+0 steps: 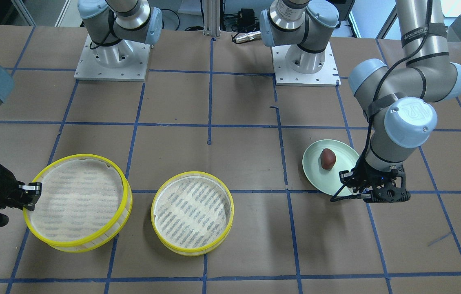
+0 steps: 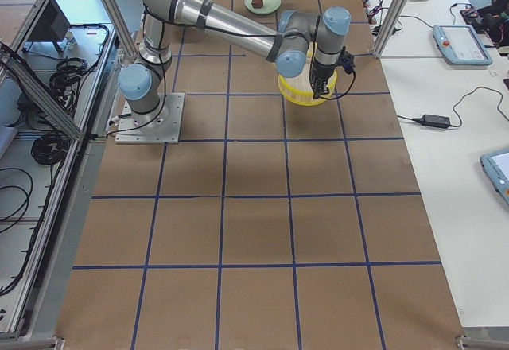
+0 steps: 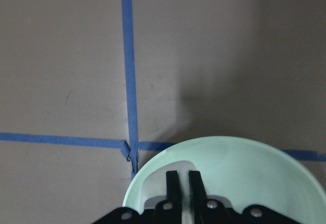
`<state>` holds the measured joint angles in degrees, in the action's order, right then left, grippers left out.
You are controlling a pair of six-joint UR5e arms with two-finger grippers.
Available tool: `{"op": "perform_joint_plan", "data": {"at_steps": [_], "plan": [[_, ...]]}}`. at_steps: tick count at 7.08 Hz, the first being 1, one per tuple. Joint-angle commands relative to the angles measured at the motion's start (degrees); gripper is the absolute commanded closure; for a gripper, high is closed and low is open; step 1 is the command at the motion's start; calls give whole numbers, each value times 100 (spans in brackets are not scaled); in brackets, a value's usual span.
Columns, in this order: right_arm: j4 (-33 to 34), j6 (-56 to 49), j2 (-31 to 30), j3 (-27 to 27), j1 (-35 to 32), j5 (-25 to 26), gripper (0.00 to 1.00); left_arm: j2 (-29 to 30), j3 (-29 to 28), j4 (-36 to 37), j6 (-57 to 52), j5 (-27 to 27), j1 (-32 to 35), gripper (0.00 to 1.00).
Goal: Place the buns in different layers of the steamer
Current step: 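Lift the top tier aside with the right gripper while the left lifts the white bun, then carry the white bun into the lower steamer tier and release it with the left gripper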
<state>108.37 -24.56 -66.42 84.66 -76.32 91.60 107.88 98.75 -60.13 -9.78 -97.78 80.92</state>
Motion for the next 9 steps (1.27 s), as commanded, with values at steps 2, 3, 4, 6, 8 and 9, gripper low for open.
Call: {"op": "perform_joint_plan", "data": {"at_steps": [2,3,4,6,8,9], "plan": [[8,-49,24,24,29,-2,94,310,-418,376,1475,1563,897,98],[17,-58,24,77,29,-2,94,582,-505,1154,2140,2047,1282,98],[17,-58,16,112,29,-11,94,811,-628,1632,2617,2130,1660,98],[17,-32,15,130,29,-20,94,1076,-883,2241,3821,2500,2434,98],[17,38,-28,121,29,-29,95,1182,-771,2260,4019,2448,2657,1],[8,47,-37,121,20,-29,95,1200,-753,2243,4028,2482,2657,0]]}}
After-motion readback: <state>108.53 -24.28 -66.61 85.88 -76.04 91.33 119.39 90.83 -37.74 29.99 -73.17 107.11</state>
